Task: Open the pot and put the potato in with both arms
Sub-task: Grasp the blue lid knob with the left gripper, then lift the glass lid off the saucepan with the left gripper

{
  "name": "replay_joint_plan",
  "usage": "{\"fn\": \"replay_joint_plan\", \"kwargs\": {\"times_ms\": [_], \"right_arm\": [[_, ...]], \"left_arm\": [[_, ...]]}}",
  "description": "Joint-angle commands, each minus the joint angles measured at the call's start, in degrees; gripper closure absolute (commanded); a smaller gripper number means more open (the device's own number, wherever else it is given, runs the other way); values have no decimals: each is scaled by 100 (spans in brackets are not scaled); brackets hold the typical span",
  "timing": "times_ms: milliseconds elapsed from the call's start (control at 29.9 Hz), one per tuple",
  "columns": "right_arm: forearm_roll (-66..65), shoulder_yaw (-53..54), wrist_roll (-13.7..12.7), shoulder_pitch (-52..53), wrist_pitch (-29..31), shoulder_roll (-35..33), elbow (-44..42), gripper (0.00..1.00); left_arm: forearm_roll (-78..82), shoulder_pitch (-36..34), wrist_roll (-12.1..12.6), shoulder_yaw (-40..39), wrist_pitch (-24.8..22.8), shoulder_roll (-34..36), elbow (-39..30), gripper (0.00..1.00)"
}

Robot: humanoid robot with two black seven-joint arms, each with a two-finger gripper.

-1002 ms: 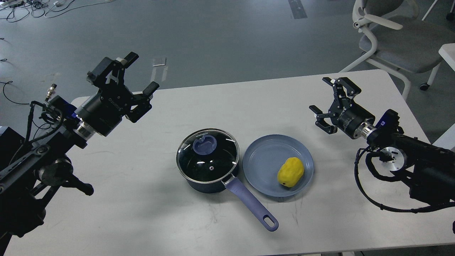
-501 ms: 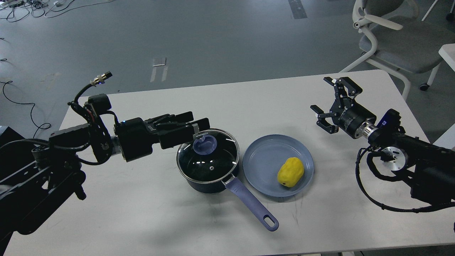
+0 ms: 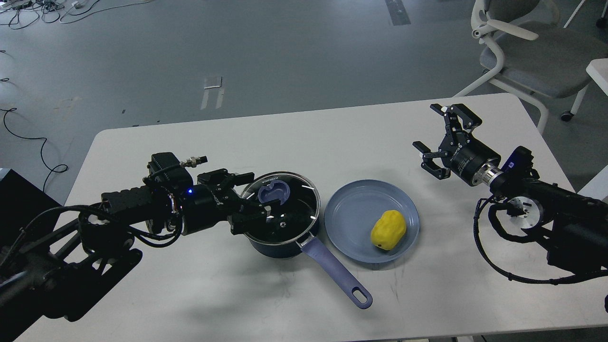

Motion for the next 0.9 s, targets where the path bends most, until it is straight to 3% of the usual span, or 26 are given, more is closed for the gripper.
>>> {"fn": "replay_joint_plan", "kwargs": {"times_ms": [0, 301, 501, 702, 802, 869], "right_arm": [[0, 1, 0, 1, 0, 9, -4, 0], [0, 1, 0, 1, 0, 9, -4, 0], [0, 1, 0, 1, 0, 0, -4, 0], [0, 1, 0, 9, 0, 9, -12, 0], [0, 1, 0, 9, 0, 26, -91, 0], [0, 1, 0, 9, 0, 26, -100, 0]], "left_arm": [[54, 9, 2, 35, -7, -80, 98, 2], [54, 10, 2, 193, 1, -230, 107, 3], [54, 1, 2, 193, 1, -300, 142, 9], [54, 10, 2, 193, 19, -309, 212, 34], [54, -8, 2, 193, 72, -423, 300, 59], [54, -26, 2, 193, 81, -441, 300, 64]]}}
